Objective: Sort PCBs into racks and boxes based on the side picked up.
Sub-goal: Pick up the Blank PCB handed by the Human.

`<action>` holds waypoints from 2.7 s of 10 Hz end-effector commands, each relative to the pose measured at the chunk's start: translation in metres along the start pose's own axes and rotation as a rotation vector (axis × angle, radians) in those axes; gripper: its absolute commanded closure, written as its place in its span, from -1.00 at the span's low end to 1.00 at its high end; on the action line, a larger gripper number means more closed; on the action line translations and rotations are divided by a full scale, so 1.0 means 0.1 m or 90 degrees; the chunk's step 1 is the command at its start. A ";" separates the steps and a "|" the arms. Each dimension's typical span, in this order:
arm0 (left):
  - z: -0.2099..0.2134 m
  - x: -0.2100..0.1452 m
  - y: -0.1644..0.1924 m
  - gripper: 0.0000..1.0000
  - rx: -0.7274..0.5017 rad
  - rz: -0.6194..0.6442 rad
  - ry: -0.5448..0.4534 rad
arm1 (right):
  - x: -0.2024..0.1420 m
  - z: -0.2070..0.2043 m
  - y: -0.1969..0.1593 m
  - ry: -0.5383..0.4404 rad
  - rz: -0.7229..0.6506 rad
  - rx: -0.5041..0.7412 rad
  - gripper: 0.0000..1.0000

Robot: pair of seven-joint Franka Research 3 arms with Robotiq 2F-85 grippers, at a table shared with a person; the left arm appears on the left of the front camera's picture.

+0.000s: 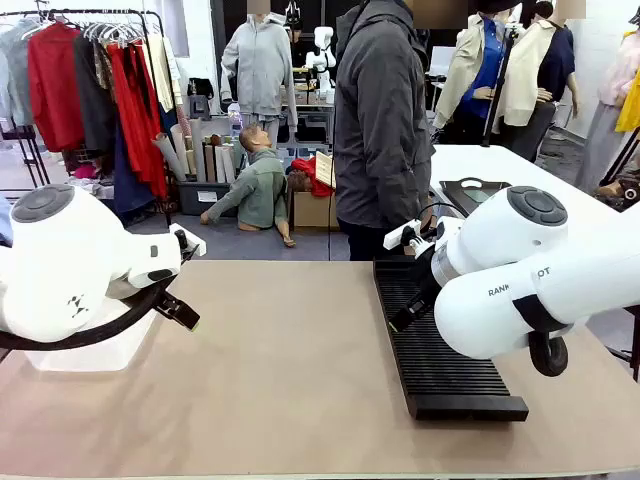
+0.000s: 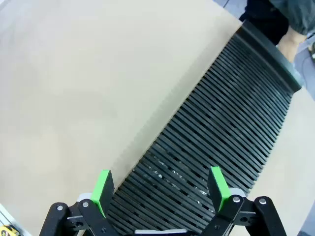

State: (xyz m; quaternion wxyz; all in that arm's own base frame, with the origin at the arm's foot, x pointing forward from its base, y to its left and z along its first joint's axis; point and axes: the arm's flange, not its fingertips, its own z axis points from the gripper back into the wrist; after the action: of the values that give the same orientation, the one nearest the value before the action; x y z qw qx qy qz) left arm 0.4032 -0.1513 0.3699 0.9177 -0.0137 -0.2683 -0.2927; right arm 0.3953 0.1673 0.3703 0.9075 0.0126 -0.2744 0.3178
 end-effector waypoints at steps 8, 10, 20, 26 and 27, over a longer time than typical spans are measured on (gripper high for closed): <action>0.00 0.00 0.00 -1.00 0.000 0.000 0.000 | 0.00 0.00 0.00 0.000 0.000 0.000 -1.00; 0.00 0.00 0.00 -1.00 0.000 0.000 0.000 | 0.00 0.00 0.00 0.000 0.000 0.000 -1.00; 0.44 0.63 0.36 -1.00 -0.126 0.050 0.091 | 0.66 0.60 -0.16 0.051 -0.182 -0.020 -1.00; 0.72 0.94 0.74 -1.00 -0.249 0.092 0.117 | 0.96 1.04 -0.56 0.206 -0.246 0.151 -1.00; 0.75 0.95 0.82 -1.00 -0.298 0.097 0.107 | 0.97 1.11 -0.66 0.196 -0.256 0.185 -1.00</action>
State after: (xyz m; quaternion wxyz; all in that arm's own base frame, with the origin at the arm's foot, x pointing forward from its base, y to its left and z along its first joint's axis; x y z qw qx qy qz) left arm 0.4692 -0.1297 0.4904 0.9393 -0.1779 -0.1233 -0.2660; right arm 0.4316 0.1556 0.5153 0.9763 0.1141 -0.0841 0.1634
